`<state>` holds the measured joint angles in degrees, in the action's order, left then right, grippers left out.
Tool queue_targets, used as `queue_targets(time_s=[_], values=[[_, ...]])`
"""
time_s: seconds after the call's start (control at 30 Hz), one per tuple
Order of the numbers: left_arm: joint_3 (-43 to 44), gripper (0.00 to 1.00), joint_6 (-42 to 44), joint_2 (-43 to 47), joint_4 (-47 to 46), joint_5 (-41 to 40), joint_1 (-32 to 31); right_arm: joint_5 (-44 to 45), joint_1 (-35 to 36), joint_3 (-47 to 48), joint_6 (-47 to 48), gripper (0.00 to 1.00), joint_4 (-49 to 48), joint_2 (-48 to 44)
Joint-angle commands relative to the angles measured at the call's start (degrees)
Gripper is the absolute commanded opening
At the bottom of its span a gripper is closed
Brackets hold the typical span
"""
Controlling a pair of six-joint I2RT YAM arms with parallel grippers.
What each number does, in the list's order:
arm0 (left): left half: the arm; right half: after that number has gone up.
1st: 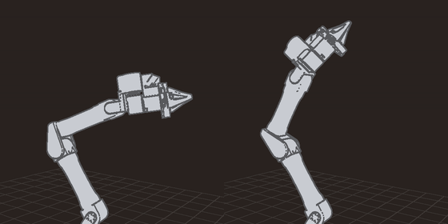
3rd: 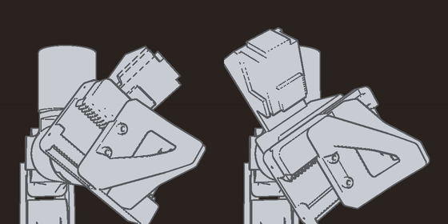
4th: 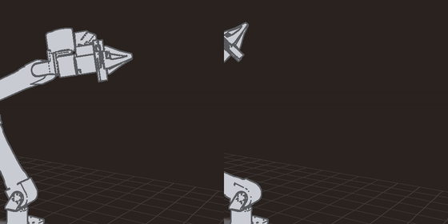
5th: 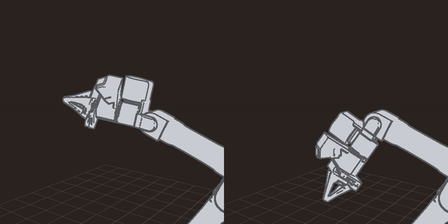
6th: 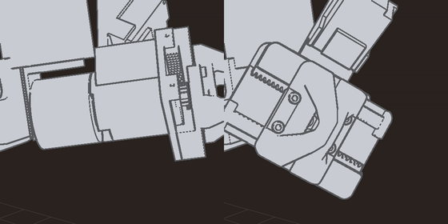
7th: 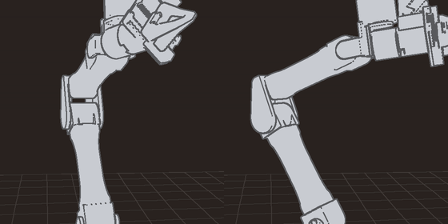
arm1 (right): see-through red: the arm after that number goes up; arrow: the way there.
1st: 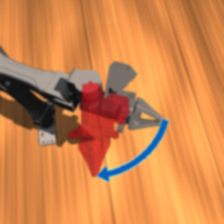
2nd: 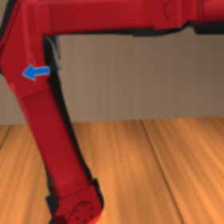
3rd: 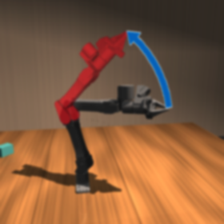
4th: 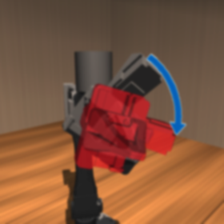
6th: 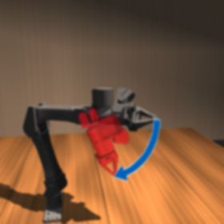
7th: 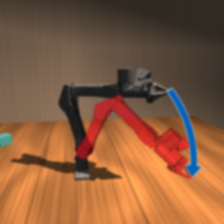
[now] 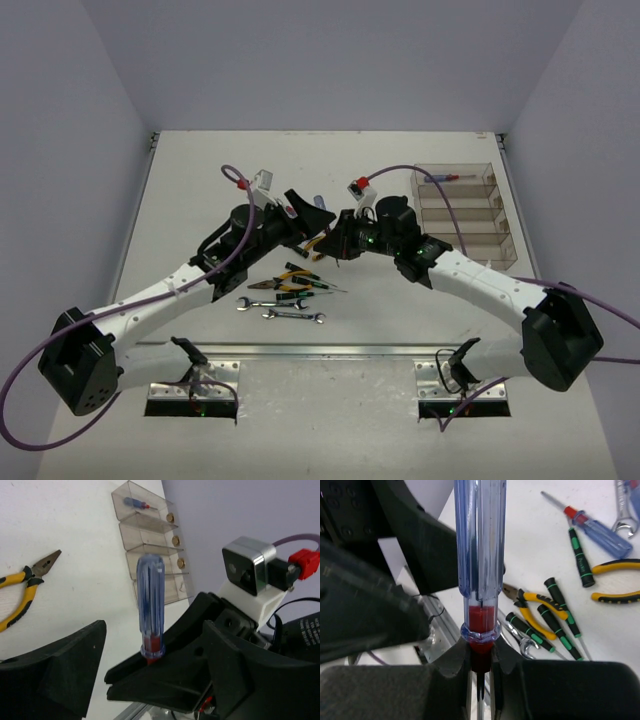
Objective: Sort the tools into containers
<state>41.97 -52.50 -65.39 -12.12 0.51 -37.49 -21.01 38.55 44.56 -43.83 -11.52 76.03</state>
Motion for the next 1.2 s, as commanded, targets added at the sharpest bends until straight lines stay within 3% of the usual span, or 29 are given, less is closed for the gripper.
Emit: queue_targets(time_s=[0.0, 0.07, 0.13, 0.23, 0.33, 0.47, 0.67, 0.87, 1.17], values=[[10.5, 1.0, 5.1, 0.3, 13.7, -11.8, -0.6, 11.1, -2.3, 2.0, -3.2, 0.0, 2.7, -1.8], [16.3, 1.0, 6.6, -0.6, 23.3, -22.7, -0.7, 13.0, -5.6, 2.8, -5.2, 0.0, 6.4, -1.1], [25.2, 1.0, 4.2, -1.0, 40.1, -35.5, -0.5, 15.6, -11.9, 3.8, -8.2, 0.0, 10.4, -0.3], [26.6, 1.0, 2.4, 2.7, 47.1, -43.4, -0.6, 21.3, -22.1, 4.0, -13.0, 0.0, 15.8, 0.5], [20.6, 1.0, 5.1, 8.9, 44.5, -42.4, -0.5, 30.3, -29.7, 8.8, -17.8, 0.0, 19.9, 4.3], [14.8, 1.0, 5.4, 12.2, 43.9, -41.4, -0.5, 41.1, -34.3, 20.8, -27.2, 0.0, 28.9, 14.1], [12.9, 1.0, 7.6, 8.8, 43.2, -37.7, -0.5, 45.0, -37.6, 44.5, -40.1, 0.0, 42.7, 33.1], [10.8, 1.0, 8.5, 8.7, 43.1, -39.2, -0.6, 44.7, -40.1, 50.7, -46.1, 0.0, 42.9, 41.5], [11.1, 1.0, 10.1, 5.6, 41.3, -38.2, -0.5, 42.0, -42.3, 60.4, -43.1, 0.0, 42.9, 51.1]])
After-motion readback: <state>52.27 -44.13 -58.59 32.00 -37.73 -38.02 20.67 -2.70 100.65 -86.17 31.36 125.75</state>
